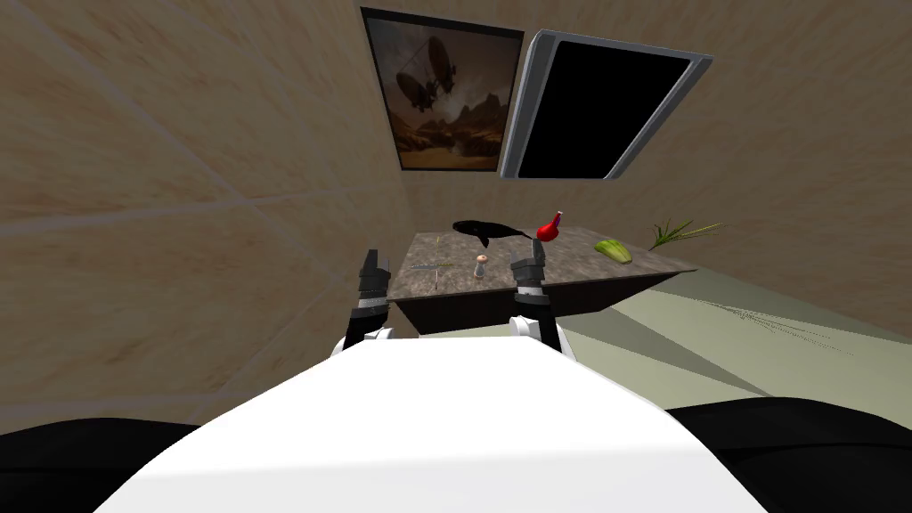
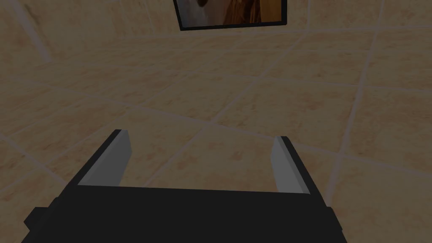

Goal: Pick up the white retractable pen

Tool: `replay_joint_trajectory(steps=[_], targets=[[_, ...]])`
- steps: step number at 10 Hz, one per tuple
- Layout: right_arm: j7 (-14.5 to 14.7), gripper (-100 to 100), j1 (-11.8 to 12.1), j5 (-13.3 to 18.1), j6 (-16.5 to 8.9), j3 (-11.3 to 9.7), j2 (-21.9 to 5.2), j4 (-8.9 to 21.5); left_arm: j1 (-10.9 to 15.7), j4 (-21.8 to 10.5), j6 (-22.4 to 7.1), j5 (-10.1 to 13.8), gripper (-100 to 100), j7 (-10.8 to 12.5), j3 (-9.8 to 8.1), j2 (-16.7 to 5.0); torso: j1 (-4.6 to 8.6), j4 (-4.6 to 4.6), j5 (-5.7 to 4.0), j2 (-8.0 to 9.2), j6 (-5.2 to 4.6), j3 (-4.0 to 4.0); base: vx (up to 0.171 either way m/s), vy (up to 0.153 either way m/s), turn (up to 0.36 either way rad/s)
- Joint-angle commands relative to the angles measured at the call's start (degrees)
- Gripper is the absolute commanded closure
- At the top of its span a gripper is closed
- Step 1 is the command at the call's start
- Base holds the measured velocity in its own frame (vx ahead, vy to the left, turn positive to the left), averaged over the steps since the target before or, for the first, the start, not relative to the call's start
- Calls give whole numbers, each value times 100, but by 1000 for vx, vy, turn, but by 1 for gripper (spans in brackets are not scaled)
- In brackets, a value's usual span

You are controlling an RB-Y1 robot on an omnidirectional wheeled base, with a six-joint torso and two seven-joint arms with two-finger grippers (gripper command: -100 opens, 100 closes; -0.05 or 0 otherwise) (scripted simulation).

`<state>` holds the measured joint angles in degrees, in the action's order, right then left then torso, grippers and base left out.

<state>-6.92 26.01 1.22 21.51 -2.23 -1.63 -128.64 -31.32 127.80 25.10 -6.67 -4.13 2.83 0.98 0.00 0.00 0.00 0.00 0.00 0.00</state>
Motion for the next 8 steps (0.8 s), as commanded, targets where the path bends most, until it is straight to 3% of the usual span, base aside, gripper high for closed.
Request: replay_joint_trajectory(steps=[1, 5, 6, 8], targets=[[0, 0, 0, 0, 0, 0, 0, 0, -68, 25, -65, 58, -100, 38, -11, -225, 0, 0, 0, 0, 0, 0, -6, -31, -51], [0, 0, -1, 0, 0, -1, 1, 0, -457, 145, -442, 385, -100, 250, -79, -909, 32, -2, -7, 11, -2, -6, -23, -84, -112], [0, 0, -1, 0, 0, -1, 1, 0, -457, 145, -442, 385, -100, 250, -79, -952, 39, -3, -9, 14, -1, -8, -10, -84, -30], [0, 0, -1, 0, 0, -1, 1, 0, -754, 228, -733, 627, -100, 404, -138, -1338, 30, -2, -7, 8, -1, -5, -21, -99, -135]])
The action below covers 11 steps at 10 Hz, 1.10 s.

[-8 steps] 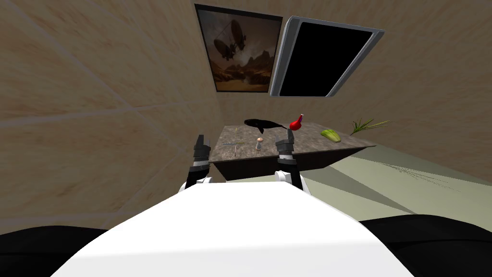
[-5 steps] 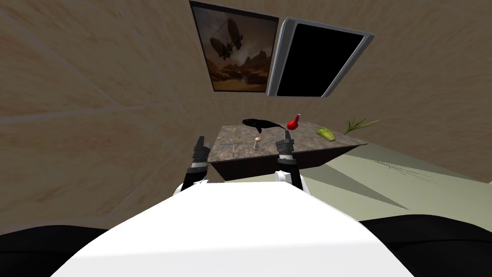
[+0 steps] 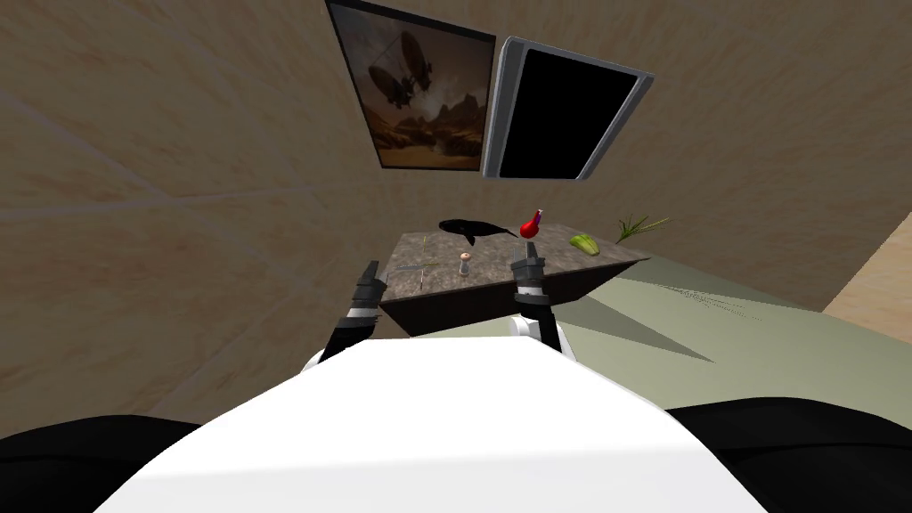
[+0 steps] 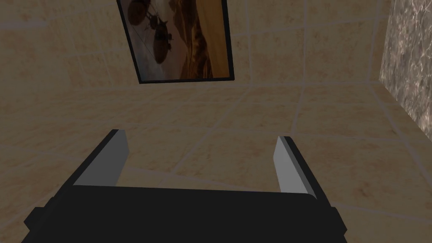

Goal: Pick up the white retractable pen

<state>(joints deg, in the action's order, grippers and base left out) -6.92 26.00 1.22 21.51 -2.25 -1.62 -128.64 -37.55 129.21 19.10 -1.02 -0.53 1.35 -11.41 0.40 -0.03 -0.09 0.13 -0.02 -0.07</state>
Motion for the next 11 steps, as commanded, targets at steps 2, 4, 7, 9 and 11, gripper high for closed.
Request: replay_joint_trajectory(steps=[2, 4, 7, 9, 11], targets=[[0, 0, 0, 0, 0, 0, 0, 0, -464, 174, -449, 339, -100, 219, -64, -479, 13, 0, -3, 0, 0, 0, -12, -151, -224], [0, 0, 1, 0, 0, 1, 0, 0, -667, 217, -665, 487, -100, 312, -107, -737, 0, 0, -1, -3, 3, 1, -13, -100, -107], [0, 0, 0, 0, 0, 0, 0, 0, -1067, 302, -1065, 792, -100, 502, -204, -1183, 16, -1, -4, 2, 1, -1, -13, -131, -189], [0, 0, 0, 0, 0, 1, 0, 0, -1472, 385, -1421, 1102, -100, 692, -316, -1562, -9, 0, 1, -3, 1, 1, 7, -103, -237], [0, 0, 1, 0, 0, 1, -1, 0, -1709, 425, -1706, 1256, -100, 784, -377, -1847, -8, 1, 0, -5, 4, 3, 0, -85, -149]])
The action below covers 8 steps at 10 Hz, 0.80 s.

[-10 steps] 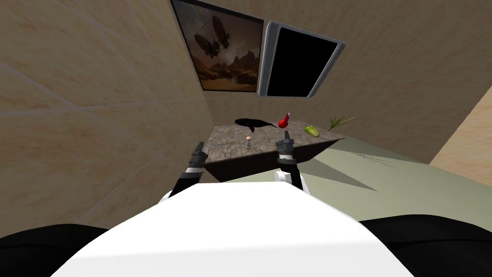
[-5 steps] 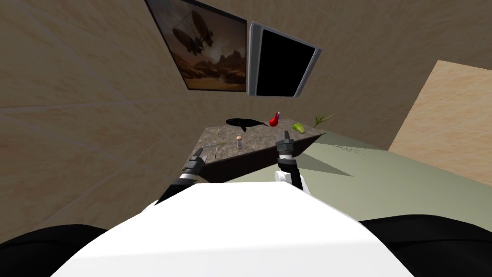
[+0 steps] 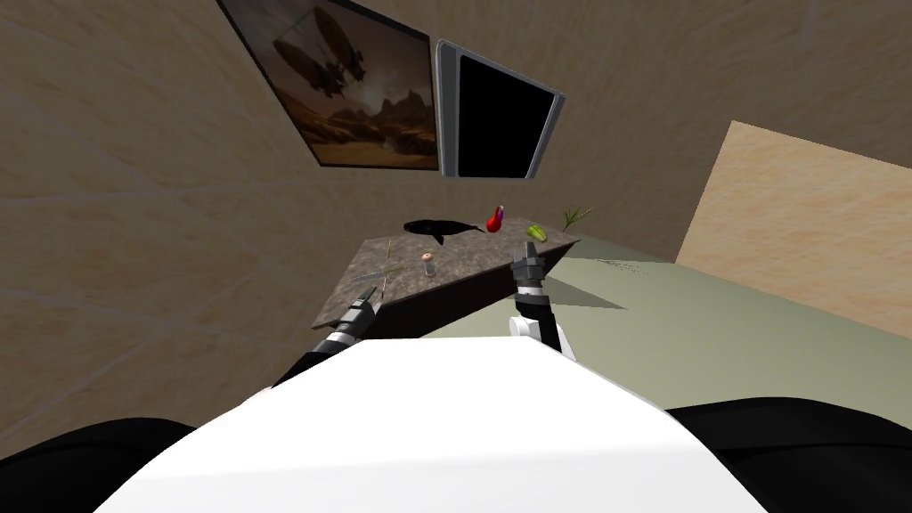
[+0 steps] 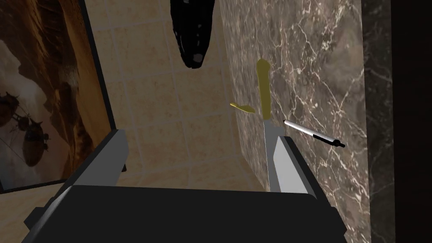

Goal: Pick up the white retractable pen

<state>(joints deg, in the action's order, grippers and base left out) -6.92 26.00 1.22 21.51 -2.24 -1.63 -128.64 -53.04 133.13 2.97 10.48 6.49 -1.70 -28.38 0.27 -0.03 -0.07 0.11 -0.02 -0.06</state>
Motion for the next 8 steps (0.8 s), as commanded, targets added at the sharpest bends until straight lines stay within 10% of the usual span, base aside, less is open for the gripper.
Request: replay_joint_trajectory(steps=[1, 8], targets=[[0, 0, 0, 0, 0, 0, 0, 0, -160, 33, -93, 106, -100, 82, -72, -214, 0, 0, 0, 0, 0, 0, 2, -55, -86], [0, 0, 0, 0, 0, 1, 0, 0, -1032, 163, -970, 677, -100, 415, -348, -1271, -13, 1, 3, -4, 0, 2, 14, -64, -172]])
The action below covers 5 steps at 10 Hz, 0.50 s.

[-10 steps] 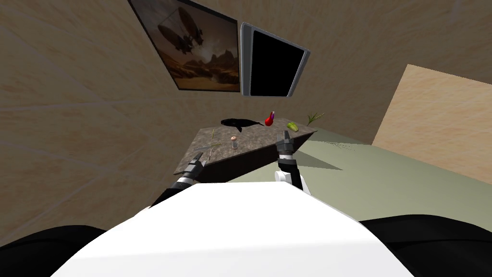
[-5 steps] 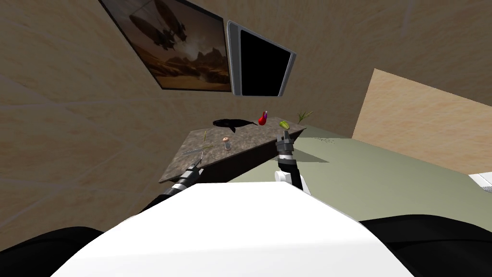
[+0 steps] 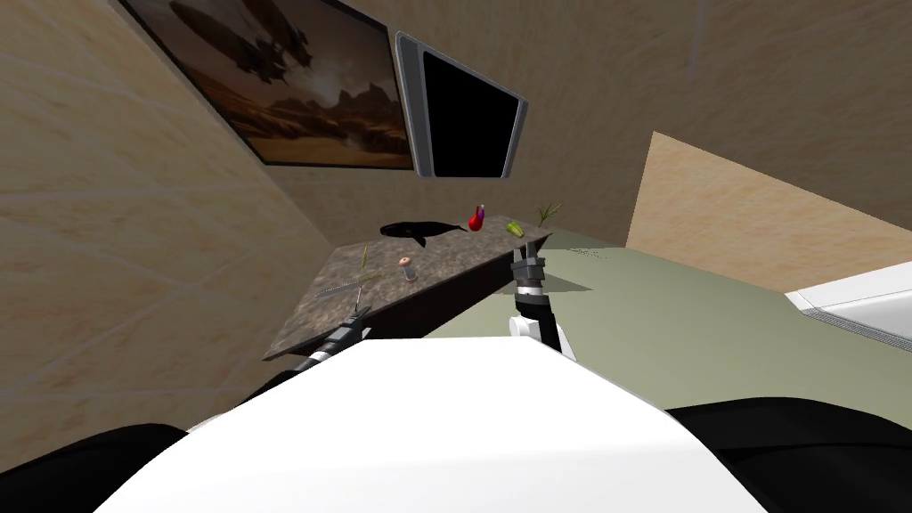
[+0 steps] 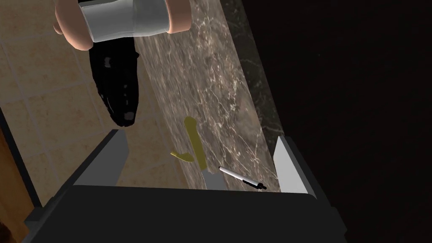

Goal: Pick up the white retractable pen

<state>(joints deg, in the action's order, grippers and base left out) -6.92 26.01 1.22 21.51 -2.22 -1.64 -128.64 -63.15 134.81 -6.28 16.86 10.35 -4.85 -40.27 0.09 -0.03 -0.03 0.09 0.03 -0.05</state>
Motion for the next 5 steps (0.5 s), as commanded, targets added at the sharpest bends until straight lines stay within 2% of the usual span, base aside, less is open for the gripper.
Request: replay_joint_trajectory(steps=[1, 2, 3, 4, 5], targets=[[0, 0, 0, 0, 0, 0, 0, 0, -231, 16, -259, 165, -100, 100, -108, -286, 0, 0, 0, 0, 0, 0, 16, -41, -180], [0, 0, -1, 0, 0, -1, 0, 0, -231, 16, -259, 165, -100, 100, -108, -355, 0, 1, 0, -1, -4, 1, 12, -28, -100], [0, 0, 0, 0, 0, 0, 0, 0, -435, 30, -469, 283, -100, 164, -184, -588, -3, 0, 1, 0, 0, 0, 15, -32, -183], [0, 0, -1, 0, 0, 0, 0, 0, -435, 30, -469, 283, -100, 164, -184, -628, -3, 0, 1, -1, -3, 0, 15, -24, -113], [0, 0, 0, 0, 0, 0, 0, 0, -633, 38, -674, 391, -100, 221, -262, -879, -5, 0, 1, 0, 0, 0, 21, -26, -225]])
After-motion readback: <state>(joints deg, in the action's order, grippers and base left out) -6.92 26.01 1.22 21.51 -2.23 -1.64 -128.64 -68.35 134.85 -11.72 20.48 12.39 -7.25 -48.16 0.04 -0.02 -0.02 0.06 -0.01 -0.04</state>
